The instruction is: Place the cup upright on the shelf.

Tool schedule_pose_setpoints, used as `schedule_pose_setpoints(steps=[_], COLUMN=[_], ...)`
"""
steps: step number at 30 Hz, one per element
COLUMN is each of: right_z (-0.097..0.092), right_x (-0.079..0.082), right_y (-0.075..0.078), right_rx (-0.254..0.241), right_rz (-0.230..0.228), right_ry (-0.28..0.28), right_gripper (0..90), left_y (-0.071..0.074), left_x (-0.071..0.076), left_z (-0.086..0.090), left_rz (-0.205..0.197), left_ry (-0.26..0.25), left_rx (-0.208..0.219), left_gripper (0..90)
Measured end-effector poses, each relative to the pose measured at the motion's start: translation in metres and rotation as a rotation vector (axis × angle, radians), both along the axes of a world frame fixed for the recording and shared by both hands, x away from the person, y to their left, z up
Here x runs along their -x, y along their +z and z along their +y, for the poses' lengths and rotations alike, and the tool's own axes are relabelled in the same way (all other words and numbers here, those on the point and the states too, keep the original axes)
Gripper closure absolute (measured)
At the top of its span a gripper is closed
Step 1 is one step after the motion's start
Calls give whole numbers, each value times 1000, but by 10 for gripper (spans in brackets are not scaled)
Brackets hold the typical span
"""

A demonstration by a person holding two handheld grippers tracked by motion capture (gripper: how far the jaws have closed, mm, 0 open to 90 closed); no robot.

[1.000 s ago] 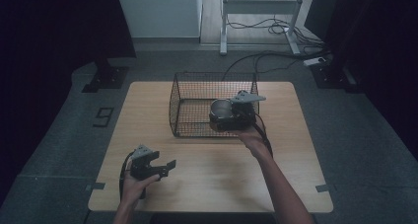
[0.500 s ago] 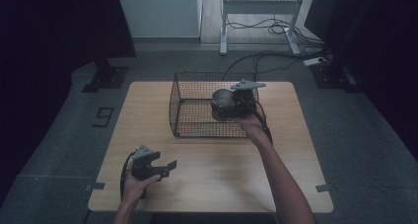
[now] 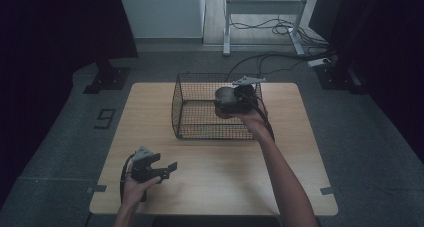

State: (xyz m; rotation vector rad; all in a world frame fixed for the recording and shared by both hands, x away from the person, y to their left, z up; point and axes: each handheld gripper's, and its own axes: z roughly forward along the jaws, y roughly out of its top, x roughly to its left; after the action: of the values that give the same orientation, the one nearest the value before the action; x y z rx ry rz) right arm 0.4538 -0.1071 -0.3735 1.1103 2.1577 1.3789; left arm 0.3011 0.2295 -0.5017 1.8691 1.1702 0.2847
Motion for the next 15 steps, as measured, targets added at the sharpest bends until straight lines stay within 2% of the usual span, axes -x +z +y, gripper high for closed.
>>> schedule_pose_setpoints(steps=[15], right_z=[6], right_x=[-22], right_y=[-3], right_rx=[11], right_rz=[24], right_ry=[-6], right_gripper=[149], left_y=[1], left_x=[1], left_z=[2], left_rz=[-3], left_ry=[7], left_rx=[1], left_gripper=[151])
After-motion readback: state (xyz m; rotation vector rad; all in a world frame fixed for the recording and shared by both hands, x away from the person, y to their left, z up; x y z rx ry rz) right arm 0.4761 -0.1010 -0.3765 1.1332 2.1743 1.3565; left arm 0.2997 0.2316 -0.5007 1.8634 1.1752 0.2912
